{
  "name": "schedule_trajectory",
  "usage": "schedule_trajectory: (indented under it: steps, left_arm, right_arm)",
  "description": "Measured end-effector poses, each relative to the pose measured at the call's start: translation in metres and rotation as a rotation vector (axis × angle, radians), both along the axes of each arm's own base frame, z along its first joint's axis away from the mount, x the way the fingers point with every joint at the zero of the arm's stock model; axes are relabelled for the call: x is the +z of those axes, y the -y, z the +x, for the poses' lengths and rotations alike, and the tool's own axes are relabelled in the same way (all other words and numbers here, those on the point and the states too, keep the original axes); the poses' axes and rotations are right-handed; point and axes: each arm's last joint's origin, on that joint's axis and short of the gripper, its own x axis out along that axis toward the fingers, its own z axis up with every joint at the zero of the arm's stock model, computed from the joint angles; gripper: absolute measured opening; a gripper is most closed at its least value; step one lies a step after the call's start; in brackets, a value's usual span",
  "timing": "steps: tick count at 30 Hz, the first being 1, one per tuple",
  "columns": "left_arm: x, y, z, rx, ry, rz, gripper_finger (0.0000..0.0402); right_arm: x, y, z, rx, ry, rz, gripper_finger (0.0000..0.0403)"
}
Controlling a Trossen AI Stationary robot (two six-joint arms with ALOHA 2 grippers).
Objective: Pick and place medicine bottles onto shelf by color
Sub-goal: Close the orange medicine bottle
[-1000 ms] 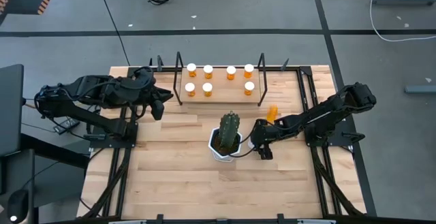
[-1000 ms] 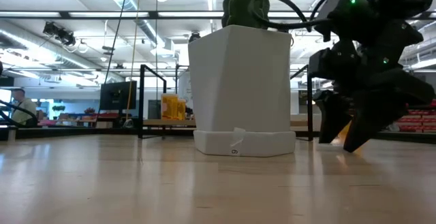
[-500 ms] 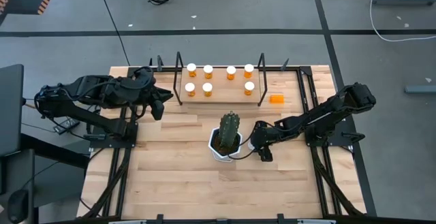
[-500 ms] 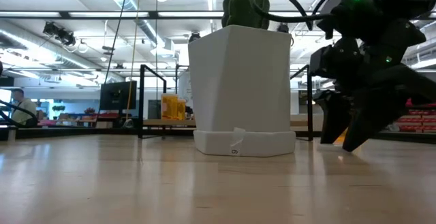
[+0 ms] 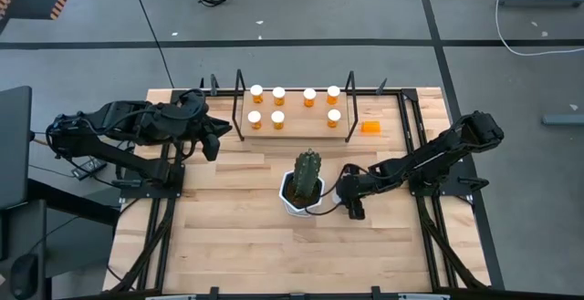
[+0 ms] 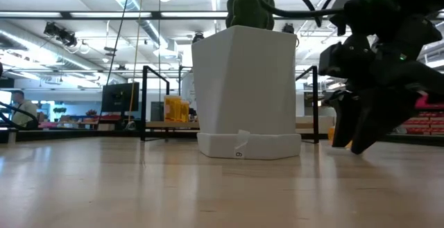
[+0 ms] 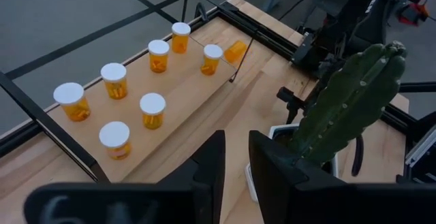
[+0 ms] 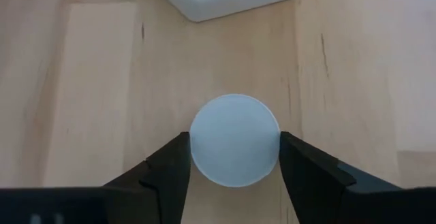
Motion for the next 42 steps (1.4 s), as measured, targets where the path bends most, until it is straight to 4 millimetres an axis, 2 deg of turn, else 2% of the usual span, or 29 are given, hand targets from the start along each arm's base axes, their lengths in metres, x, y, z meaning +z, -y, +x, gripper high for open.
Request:
schedule_trajectory:
  steps: [7, 12, 16, 27, 35, 42]
  left_arm:
    - [0.0, 0.0, 0.0, 0.0, 0.0, 0.0, 0.0069]
    - [0.0, 0.0, 0.0, 0.0, 0.0, 0.0, 0.007]
    - [0.0, 0.0, 0.0, -0.005, -0.004, 0.008, 0.0067]
    - [0.0, 0.0, 0.0, -0.005, -0.004, 0.008, 0.0072]
    - [0.0, 0.0, 0.0, -0.005, -0.003, 0.007, 0.0072]
    - [0.0, 0.0, 0.0, 0.001, 0.002, -0.002, 0.0073]
  right_arm:
    - [0.001, 0.0, 0.0, -0.09, -0.005, 0.046, 0.0209]
    - [0.006, 0.003, -0.008, -0.149, -0.046, 0.054, 0.0205]
    - [0.01, 0.004, -0.019, -0.154, -0.096, 0.023, 0.0197]
    - [0.01, -0.012, -0.058, -0.224, -0.135, 0.101, 0.0161]
    - [0.037, -0.006, -0.074, -0.404, -0.013, 0.154, 0.016]
    - [0.057, 0.008, -0.101, -0.733, 0.064, 0.288, 0.0175]
